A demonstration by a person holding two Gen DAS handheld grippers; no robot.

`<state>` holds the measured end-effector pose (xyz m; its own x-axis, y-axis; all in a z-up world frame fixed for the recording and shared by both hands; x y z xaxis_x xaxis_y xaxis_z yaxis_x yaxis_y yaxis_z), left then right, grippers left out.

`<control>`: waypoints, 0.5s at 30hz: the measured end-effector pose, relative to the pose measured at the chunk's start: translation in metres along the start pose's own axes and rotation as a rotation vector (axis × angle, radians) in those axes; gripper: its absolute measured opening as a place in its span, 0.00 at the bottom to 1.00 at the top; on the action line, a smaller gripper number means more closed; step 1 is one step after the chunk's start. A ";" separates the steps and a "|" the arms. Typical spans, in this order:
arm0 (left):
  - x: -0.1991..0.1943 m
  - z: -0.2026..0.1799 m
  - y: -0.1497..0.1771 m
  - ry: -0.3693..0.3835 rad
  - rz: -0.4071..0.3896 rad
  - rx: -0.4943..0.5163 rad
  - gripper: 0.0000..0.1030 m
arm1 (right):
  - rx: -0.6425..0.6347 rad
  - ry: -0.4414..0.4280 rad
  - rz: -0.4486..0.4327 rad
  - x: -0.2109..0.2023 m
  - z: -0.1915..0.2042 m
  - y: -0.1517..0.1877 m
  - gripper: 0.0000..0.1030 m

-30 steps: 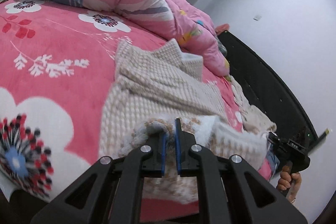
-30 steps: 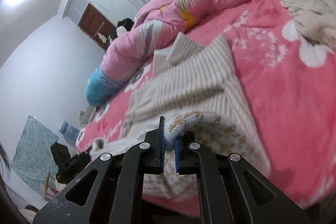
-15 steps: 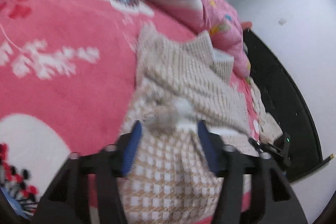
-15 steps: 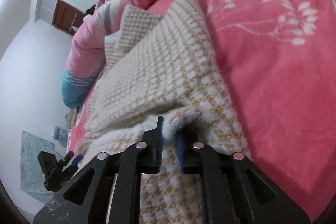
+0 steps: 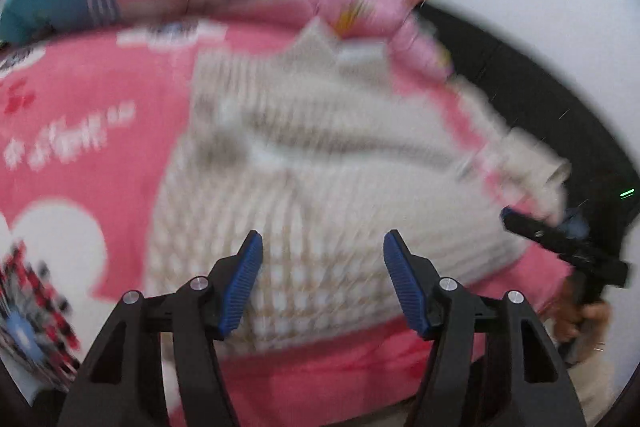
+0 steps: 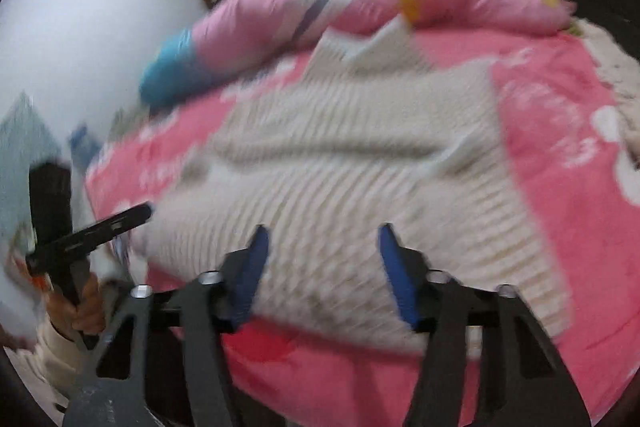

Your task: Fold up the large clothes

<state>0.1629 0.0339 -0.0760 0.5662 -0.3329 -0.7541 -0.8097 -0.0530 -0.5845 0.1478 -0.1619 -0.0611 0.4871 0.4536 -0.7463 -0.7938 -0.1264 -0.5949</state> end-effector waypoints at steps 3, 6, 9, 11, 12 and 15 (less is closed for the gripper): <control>0.028 0.011 0.012 -0.108 0.015 0.021 0.59 | -0.028 0.107 0.081 0.047 -0.002 0.015 0.40; 0.015 0.006 0.012 -0.114 -0.009 0.023 0.59 | 0.063 0.064 0.072 0.032 -0.007 0.010 0.40; -0.015 0.010 0.018 -0.030 -0.053 -0.014 0.59 | 0.087 0.074 0.020 -0.002 -0.014 0.015 0.43; -0.029 0.015 0.029 0.030 -0.068 -0.041 0.59 | 0.130 0.078 -0.013 -0.026 -0.027 0.028 0.52; -0.035 0.016 0.033 0.050 -0.070 -0.046 0.59 | 0.168 0.059 -0.022 -0.036 -0.035 0.036 0.53; -0.042 0.017 0.056 0.114 -0.049 -0.063 0.60 | 0.314 -0.009 -0.027 -0.048 -0.064 0.064 0.56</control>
<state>0.0965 0.0607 -0.0822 0.5872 -0.4327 -0.6841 -0.7915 -0.1300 -0.5971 0.0971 -0.2483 -0.0830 0.5074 0.4611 -0.7280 -0.8549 0.1634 -0.4924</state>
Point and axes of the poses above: each gripper's, at about its wrist camera, not at the fingertips, and x roughly the way its jaws point, z to its left, y to its underside, the point moved 5 cm from there along x, roughly the way its jaws point, and after that the axes turned 3 degrees about z, right-handed, at the moved point
